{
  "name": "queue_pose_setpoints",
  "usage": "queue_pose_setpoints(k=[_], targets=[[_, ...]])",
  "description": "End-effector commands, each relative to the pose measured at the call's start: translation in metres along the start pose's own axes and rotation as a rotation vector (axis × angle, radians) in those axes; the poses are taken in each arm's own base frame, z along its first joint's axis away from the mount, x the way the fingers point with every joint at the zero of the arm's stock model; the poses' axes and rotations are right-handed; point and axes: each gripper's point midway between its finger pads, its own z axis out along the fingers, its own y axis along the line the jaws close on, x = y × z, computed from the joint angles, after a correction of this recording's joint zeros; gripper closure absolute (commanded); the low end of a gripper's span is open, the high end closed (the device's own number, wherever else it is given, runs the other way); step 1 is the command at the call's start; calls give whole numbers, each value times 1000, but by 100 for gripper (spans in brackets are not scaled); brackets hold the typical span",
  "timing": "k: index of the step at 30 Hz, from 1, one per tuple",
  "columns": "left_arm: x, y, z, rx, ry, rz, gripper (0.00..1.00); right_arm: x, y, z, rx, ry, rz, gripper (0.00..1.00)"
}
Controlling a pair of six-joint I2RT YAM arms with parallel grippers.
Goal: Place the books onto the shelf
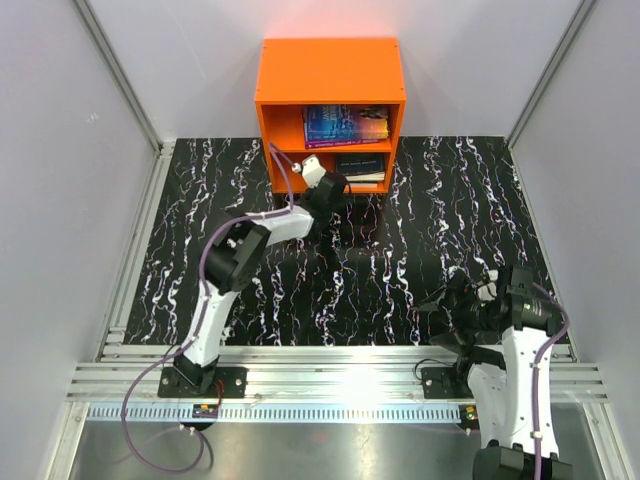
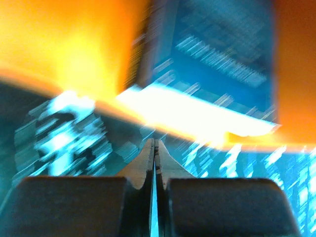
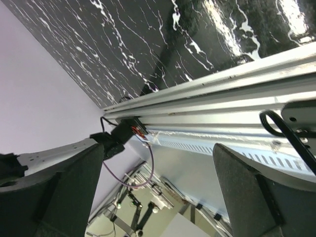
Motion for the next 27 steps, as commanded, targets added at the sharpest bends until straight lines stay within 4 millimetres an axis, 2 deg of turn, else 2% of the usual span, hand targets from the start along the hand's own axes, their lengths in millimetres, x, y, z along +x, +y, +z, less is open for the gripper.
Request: queue_pose_setpoints(k=[1, 2, 3, 4, 5, 6, 7, 8, 9, 10, 11, 12, 13, 14, 15, 16, 19, 20, 23, 24, 26, 27], targets=[[-41, -47, -69, 160, -1, -12, 100, 6, -5, -17, 90, 4, -45, 0], [-35, -38, -81, 145, 27, 31, 100, 1, 3, -21, 79, -20, -70, 0], [-34, -38, -108, 161, 43, 63, 100, -2, 8, -22, 67, -29, -80, 0], [-29, -33, -121, 166, 64, 123, 100, -3, 14, -23, 51, -29, -71, 0], [-22, -20, -132, 137, 95, 166, 100, -6, 26, -26, 6, -40, -84, 0], [-21, -12, -158, 144, 116, 188, 100, -8, 32, -27, -17, -41, -81, 0], [-20, -4, -170, 138, 128, 212, 100, -9, 40, -28, -44, -43, -82, 0], [-21, 5, -186, 131, 144, 233, 100, -13, 56, -33, -99, -59, -102, 0], [-12, 31, -197, 96, 164, 269, 100, -17, 63, -35, -114, -60, -104, 0], [-36, 24, -224, 142, 118, 253, 100, -17, 72, -38, -132, -60, -124, 0], [-39, 33, -236, 146, 120, 299, 100, -20, 88, -47, -167, -85, -164, 0], [-38, 33, -249, 199, 143, 337, 90, -21, 95, -51, -172, -84, -179, 0], [-54, 35, -272, 245, 109, 391, 76, -21, 101, -56, -179, -95, -202, 0], [-53, 51, -281, 207, 132, 422, 2, -19, 109, -66, -179, -111, -246, 0], [-59, 60, -289, 182, 124, 432, 1, -19, 111, -70, -167, -120, -260, 0], [-62, 78, -303, 141, 142, 456, 1, -18, 112, -74, -159, -130, -286, 0], [-77, 105, -321, 61, 113, 465, 1, -10, 112, -87, -141, -160, -318, 0], [-85, 113, -334, 60, 95, 475, 1, -8, 111, -91, -134, -164, -324, 0], [-107, 129, -346, 39, 5, 548, 1, -8, 112, -99, -113, -202, -344, 0], [-122, 132, -354, 35, -62, 549, 1, -10, 115, -100, -115, -203, -352, 0], [-131, 146, -355, -2, -117, 613, 1, -8, 128, -107, -158, -212, -376, 0], [-143, 154, -359, -44, -176, 608, 1, -8, 132, -109, -171, -215, -384, 0]])
